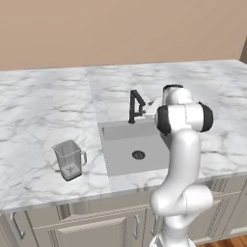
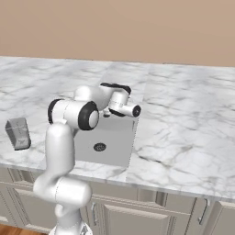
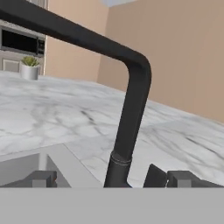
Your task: Turn on the sink faucet and place the jug under the water for a few seconds to fill it up.
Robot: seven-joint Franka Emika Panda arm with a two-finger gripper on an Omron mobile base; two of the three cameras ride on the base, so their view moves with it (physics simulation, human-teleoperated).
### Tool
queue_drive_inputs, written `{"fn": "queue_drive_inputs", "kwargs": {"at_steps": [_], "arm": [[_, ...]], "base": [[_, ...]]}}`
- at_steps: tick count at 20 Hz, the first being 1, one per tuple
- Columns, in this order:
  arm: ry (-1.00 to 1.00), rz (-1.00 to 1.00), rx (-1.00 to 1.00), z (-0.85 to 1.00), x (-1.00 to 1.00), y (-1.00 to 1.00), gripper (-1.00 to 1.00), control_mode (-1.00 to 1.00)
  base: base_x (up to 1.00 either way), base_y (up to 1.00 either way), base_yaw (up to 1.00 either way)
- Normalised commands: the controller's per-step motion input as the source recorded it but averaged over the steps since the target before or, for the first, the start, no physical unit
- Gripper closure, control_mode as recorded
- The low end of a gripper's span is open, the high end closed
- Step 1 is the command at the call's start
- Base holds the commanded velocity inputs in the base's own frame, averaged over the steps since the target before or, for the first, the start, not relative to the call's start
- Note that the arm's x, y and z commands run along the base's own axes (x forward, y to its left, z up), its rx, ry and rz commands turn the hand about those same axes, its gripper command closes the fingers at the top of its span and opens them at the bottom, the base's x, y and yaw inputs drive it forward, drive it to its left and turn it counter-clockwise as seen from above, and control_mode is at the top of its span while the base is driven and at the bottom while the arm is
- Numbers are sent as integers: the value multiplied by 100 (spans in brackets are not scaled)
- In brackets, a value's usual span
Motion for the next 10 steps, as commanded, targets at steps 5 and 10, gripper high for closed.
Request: {"fn": "queue_drive_inputs", "kwargs": {"at_steps": [5,10], "arm": [[1,2,1,-23,49,0,-100,-100],[0,2,0,-24,39,0,-100,-100]], "base": [[0,0,0],[0,0,0]]}}
